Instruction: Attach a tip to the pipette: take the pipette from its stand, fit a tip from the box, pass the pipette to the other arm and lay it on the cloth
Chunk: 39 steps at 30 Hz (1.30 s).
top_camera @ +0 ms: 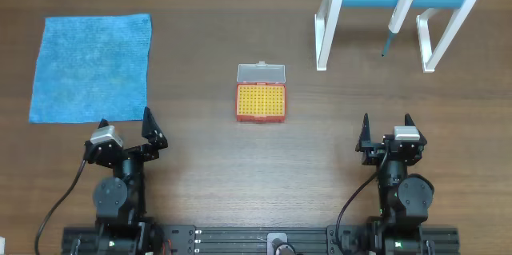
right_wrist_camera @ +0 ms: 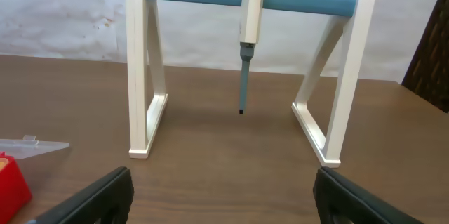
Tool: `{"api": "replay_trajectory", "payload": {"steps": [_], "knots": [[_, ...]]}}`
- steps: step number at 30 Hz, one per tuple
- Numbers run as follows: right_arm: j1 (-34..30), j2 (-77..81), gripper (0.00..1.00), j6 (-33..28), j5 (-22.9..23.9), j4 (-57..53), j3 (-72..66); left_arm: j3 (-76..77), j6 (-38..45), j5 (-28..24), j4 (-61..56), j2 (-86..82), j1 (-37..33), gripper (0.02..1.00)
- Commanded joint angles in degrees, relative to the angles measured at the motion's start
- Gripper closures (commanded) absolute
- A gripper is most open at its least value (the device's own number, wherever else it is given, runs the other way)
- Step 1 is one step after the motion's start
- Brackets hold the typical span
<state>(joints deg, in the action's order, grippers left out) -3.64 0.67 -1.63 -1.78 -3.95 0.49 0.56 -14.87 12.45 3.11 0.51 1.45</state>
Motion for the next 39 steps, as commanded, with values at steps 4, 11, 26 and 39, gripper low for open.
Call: {"api": "replay_trajectory", "payload": {"steps": [4, 11, 26, 39], "knots": [[0.72, 0.26, 0.176, 4.2, 9.22, 1.09, -0.26, -0.24, 0.31, 0.85, 0.07, -0.31, 0.07, 0.023], [-0.68, 30.42, 0.176, 4.52, 4.83, 20.57, 8.15, -0.24, 0.31, 0.85, 0.07, -0.31, 0.07, 0.023], [-4.98, 82.62, 0.176, 4.63, -5.4, 25.18, 43.17, -0.24, 0.31, 0.85, 0.07, -0.31, 0.07, 0.023], [-4.96, 92.52, 0.176, 4.57, -6.47, 32.89, 46.05, -0.24, 0.31, 0.85, 0.07, -0.31, 0.07, 0.023]]}}
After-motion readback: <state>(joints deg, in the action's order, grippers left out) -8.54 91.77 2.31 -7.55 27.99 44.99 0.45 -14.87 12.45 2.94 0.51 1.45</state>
